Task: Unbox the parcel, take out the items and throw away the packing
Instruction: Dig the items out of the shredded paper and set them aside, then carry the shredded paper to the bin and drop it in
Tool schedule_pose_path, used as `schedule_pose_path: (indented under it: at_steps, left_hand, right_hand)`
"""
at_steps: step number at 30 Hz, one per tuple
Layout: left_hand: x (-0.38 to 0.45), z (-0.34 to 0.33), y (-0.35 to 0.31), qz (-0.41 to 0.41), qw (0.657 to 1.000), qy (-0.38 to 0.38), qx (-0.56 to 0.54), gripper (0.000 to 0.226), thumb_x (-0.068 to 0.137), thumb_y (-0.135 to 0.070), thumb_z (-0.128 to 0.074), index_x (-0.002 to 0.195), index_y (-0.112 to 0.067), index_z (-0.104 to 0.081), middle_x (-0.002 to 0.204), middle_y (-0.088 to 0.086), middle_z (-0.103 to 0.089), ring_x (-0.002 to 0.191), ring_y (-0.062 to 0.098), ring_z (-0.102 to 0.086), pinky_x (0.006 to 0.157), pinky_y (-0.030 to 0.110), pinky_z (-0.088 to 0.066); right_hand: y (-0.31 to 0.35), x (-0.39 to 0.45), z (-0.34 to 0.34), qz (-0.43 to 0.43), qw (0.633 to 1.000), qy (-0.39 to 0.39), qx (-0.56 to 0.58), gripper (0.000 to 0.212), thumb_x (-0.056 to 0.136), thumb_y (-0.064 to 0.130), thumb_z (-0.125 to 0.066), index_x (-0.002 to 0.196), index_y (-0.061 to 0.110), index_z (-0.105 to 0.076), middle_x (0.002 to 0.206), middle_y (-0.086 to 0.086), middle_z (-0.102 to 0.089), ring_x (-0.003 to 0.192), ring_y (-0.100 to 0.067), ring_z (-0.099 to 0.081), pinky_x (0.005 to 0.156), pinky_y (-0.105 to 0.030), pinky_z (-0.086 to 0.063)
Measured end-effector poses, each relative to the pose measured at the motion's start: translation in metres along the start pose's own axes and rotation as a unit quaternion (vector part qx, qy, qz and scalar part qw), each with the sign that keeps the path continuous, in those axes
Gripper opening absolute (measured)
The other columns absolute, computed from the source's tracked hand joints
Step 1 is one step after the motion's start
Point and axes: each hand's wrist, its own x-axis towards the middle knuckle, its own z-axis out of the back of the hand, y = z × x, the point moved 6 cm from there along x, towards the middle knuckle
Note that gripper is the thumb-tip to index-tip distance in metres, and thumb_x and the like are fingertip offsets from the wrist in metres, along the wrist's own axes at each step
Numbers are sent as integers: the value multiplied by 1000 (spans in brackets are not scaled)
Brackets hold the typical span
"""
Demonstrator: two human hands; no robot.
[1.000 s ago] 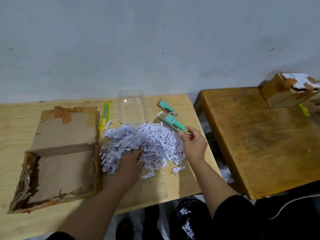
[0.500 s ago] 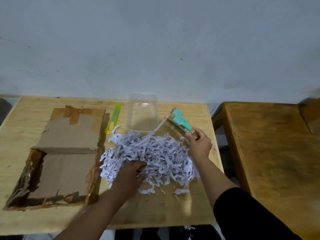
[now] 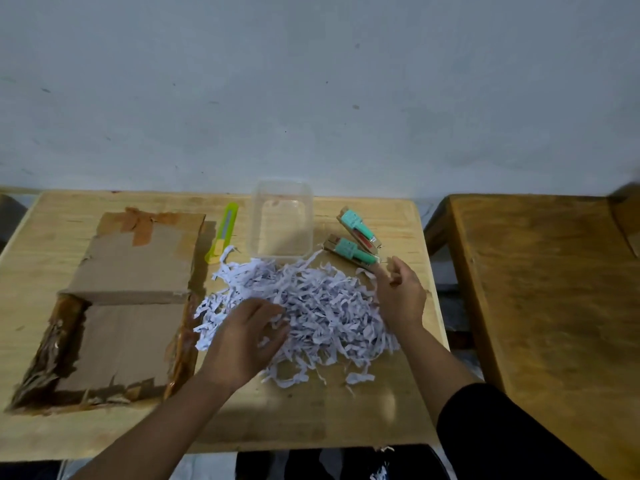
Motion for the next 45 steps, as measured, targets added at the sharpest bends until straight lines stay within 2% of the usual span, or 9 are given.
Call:
schedule_pose_path:
  at_steps: [6, 11, 16, 21, 24, 31, 35, 39, 45]
  left_hand:
    - [8, 7, 37, 66, 992, 87, 70, 92, 56, -85, -48, 136, -41, -34, 151, 15, -20, 131, 38, -33, 95, 56, -40]
    - [1, -25, 60, 15, 967, 233, 106, 126, 45, -71, -72, 138, -51, 10, 155, 13, 9, 139, 38, -18, 101, 52, -38]
    - [19, -35, 24, -82, 983, 162, 15, 98, 70, -52, -70, 146, -31, -10, 147, 23, -25, 139, 33, -20, 108, 48, -34]
    - [17, -37, 24, 7, 991, 119, -67, 85, 68, 2, -70, 136, -33, -34, 121, 27, -52, 111, 45, -53, 88, 28, -37]
    - [10, -28, 16, -14, 994, 76, -81, 72, 61, 3, -68, 125, -23, -50, 105, 23, -66, 93, 37, -63, 74, 18, -40]
    - [-1, -6, 3, -59, 983, 89, -147, 56, 72, -31, -69, 124, -32, -47, 117, 3, -63, 105, 11, -59, 90, 22, -48]
    - [-1, 13, -6, -85, 983, 87, -136, 66, 66, -14, -76, 122, -32, -46, 116, 13, -65, 103, 22, -62, 89, 27, -48]
    - [-5, 33, -23, -120, 978, 85, -145, 62, 63, -6, -69, 118, -28, -50, 110, 17, -67, 103, 15, -55, 86, 14, -41]
    - [-3, 72, -47, -168, 968, 110, -148, 72, 63, 4, -62, 126, -29, -52, 122, -13, -54, 108, -7, -46, 91, -3, -27]
  right_hand:
    - [-17, -35, 6, 103, 970, 219, -5, 90, 61, 58, -74, 138, 31, -35, 144, 8, -36, 130, -11, -37, 108, -35, -38]
    - [-9, -49, -27, 217, 934, 269, -86, 124, 48, 49, -85, 135, 55, 2, 157, 7, -3, 144, -13, -5, 117, -43, -23]
    - [9, -63, -72, 331, 902, 266, -77, 119, 51, 58, -80, 139, 52, 0, 158, -4, 2, 145, -17, 6, 116, -41, -13]
    - [17, -72, -83, 323, 919, 227, -6, 87, 62, 55, -69, 136, 41, -26, 143, -11, -38, 134, -25, -31, 110, -38, -31]
    - [18, -80, -80, 325, 923, 207, 8, 74, 65, 51, -67, 131, 33, -38, 131, -14, -51, 124, -29, -46, 103, -36, -40]
    - [34, -111, -57, 323, 934, 155, 2, 63, 68, 44, -68, 125, 31, -45, 125, -4, -57, 119, -16, -50, 99, -20, -39]
    - [43, -130, -42, 281, 949, 145, 11, 66, 65, 26, -77, 125, 34, -50, 128, 2, -53, 120, -8, -49, 99, -22, -44]
    - [54, -155, -21, 272, 956, 110, -12, 79, 64, 8, -78, 123, 46, -43, 123, 13, -48, 112, 11, -39, 90, 4, -30]
    - [86, -194, 11, 259, 965, 42, -1, 75, 59, 12, -73, 125, 35, -48, 125, 4, -52, 116, -4, -47, 91, 3, -29]
